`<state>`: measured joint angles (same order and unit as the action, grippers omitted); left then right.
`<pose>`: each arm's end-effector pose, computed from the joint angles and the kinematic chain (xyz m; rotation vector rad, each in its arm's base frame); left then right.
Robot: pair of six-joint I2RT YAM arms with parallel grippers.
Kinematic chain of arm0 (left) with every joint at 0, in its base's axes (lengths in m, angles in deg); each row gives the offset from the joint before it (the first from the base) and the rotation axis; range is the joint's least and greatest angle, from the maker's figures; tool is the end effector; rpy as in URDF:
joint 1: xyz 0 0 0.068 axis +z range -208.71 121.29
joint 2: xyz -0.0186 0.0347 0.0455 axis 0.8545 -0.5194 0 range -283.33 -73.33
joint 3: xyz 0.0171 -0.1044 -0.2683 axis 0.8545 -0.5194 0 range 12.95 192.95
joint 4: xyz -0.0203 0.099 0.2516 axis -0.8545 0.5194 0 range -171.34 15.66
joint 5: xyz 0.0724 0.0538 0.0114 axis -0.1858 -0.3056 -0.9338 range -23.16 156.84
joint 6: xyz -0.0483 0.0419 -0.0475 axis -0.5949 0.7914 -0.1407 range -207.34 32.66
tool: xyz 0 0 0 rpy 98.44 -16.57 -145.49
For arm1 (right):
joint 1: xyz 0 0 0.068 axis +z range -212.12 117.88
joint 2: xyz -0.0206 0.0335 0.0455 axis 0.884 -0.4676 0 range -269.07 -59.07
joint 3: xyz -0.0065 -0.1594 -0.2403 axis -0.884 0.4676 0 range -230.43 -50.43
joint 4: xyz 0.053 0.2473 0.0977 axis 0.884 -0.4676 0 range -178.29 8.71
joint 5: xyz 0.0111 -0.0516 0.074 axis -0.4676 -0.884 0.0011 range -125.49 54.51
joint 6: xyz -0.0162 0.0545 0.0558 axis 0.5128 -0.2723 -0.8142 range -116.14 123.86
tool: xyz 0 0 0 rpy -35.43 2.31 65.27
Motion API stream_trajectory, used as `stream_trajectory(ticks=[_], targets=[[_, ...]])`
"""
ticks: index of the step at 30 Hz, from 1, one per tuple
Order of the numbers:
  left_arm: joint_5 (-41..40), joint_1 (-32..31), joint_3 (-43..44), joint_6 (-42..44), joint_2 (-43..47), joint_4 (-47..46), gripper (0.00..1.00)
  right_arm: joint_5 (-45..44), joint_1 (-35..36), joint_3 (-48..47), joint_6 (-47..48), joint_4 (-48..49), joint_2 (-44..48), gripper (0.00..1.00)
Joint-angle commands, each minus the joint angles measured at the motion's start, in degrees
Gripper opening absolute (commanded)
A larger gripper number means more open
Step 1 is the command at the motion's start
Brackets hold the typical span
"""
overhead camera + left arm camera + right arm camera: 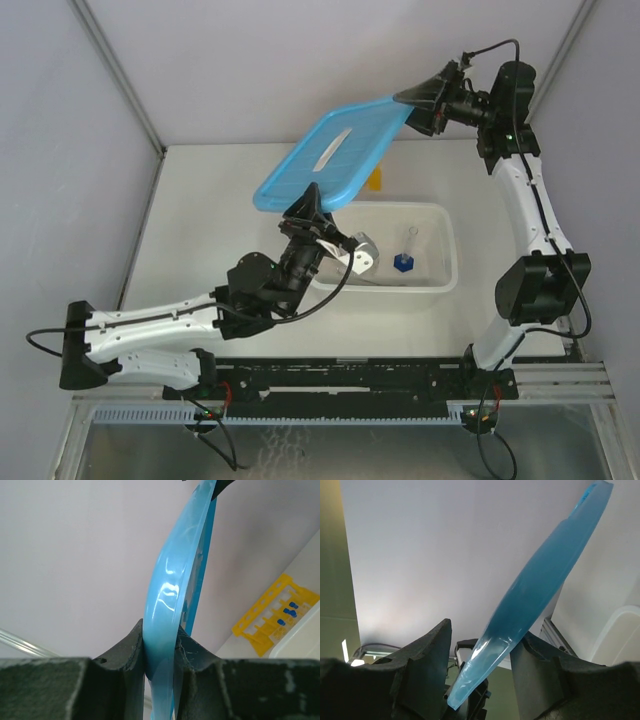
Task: Organize the chemistry lab equipment
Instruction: Pick up the storage box lid at the center of the board.
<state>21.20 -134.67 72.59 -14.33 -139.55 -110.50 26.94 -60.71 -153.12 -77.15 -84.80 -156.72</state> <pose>0.1154 -0.2599 0.4469 0.8813 0.9703 0.4236 0.4103 0.0709 0.4761 0.2667 1.9223 1.8661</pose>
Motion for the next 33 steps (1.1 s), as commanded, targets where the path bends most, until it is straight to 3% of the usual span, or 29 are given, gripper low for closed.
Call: stream_trajectory(ticks=[1, 8, 15, 17, 18, 21, 24, 25, 26, 33], targets=[[1.2, -1.3, -1.9, 3.7, 2.0, -8.0, 0.00, 1.1, -1.3, -0.7, 1.5, 0.3, -1.4, 0.48], [3.3, -2.5, -3.9, 5.4, 2.7, -10.5, 0.00, 3.6, -0.8, 0.2, -2.0, 5.3, -3.6, 0.43], [3.0, -2.6, -5.7, 5.8, 3.2, -11.1, 0.00, 3.8, -1.2, 4.6, -3.0, 7.3, -1.1, 0.19], [2.5, -2.6, -6.3, 6.1, 2.9, -11.7, 0.01, 4.0, -1.5, 5.8, -3.7, 8.3, -0.4, 0.05], [2.2, -2.6, -6.5, 6.1, 2.9, -11.8, 0.07, 4.0, -1.8, 6.4, -4.0, 8.9, -0.1, 0.00], [1.1, -2.3, -7.0, 6.0, 2.6, -12.8, 0.32, 3.9, -2.9, 7.1, -4.5, 9.6, 0.9, 0.00], [-0.7, -1.8, -7.6, 5.2, 2.0, -14.0, 0.70, 3.8, -4.8, 7.3, -5.2, 10.7, 1.6, 0.00], [-1.5, -1.6, -7.7, 4.6, 1.8, -14.3, 0.95, 3.7, -5.5, 7.2, -5.4, 10.9, 1.7, 0.00], [-2.3, -1.4, -7.7, 3.7, 1.5, -14.3, 0.99, 3.6, -6.3, 7.0, -5.7, 11.1, 1.9, 0.00], [-7.3, -0.6, -5.0, -8.8, 0.9, -8.6, 1.00, 3.7, -11.6, 7.4, -10.9, 18.3, 2.3, 0.00]])
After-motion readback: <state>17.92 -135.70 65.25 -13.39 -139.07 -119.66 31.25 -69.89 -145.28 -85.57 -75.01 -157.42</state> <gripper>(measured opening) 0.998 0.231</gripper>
